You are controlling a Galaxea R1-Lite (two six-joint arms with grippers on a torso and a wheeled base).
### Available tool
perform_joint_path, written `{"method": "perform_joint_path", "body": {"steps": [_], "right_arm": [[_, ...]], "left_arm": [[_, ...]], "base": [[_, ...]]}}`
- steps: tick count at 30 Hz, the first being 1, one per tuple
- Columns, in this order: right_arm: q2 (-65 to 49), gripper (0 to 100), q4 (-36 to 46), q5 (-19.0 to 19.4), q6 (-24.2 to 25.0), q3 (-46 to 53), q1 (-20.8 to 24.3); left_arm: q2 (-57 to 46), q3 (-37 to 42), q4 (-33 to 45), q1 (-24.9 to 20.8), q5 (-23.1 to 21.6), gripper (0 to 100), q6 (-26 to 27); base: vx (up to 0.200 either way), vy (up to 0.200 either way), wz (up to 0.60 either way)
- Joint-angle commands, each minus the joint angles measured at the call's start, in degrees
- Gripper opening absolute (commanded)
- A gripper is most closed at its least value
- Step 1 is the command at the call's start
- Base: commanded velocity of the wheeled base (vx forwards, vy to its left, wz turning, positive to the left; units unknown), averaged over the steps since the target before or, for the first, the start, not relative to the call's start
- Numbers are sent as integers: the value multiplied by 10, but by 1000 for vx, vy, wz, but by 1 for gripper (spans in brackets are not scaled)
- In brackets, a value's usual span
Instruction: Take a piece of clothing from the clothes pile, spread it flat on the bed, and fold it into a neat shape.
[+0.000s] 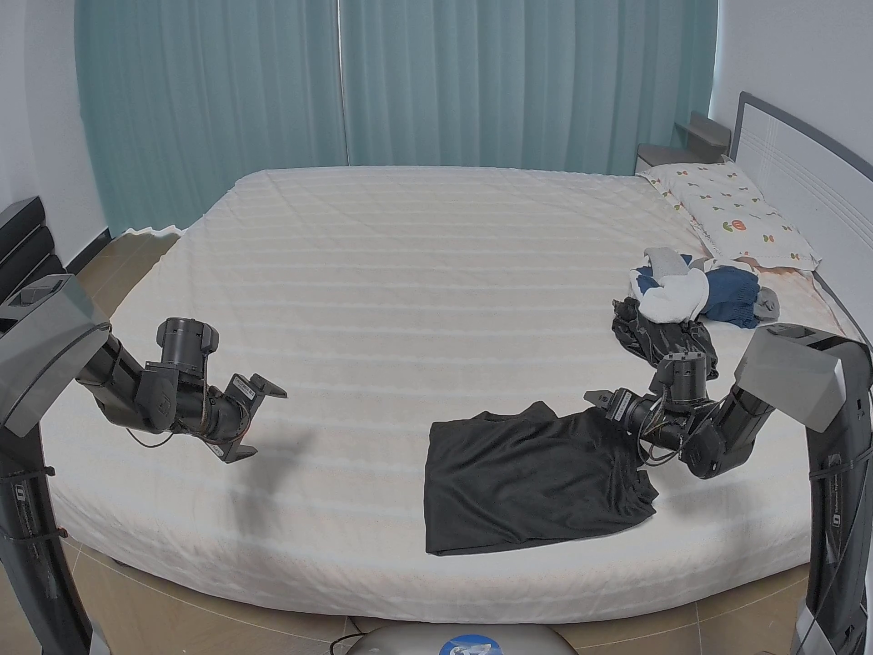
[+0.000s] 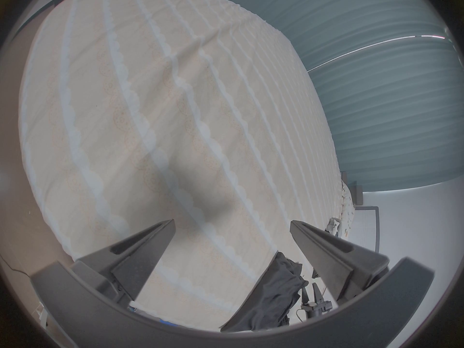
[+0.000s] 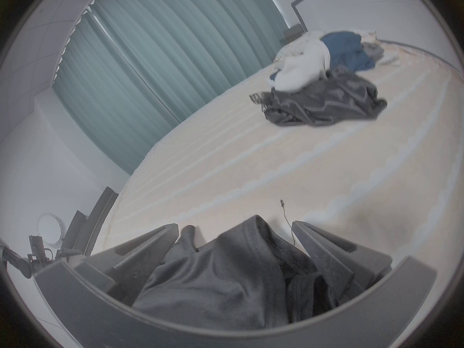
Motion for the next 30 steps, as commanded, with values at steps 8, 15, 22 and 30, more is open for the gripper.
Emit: {"method": "perform_joint_path", "body": {"steps": [8,15,22,30], "right_arm": [[65,0,-31,7,10,-36,-4],[59,0,-63,3,20,-26,-18],[58,0,-68,3,39,-27,-34],[63,0,-68,10,57,-33,-35]], "left_arm": [[10,1,-4,-10,19,100,1],[13,2,-17,-12,23,100,1],[13,2,-16,-12,23,100,1],[13,2,-16,-12,23,100,1]], "base": [[0,0,0],[0,0,0],[0,0,0],[0,0,0]]}}
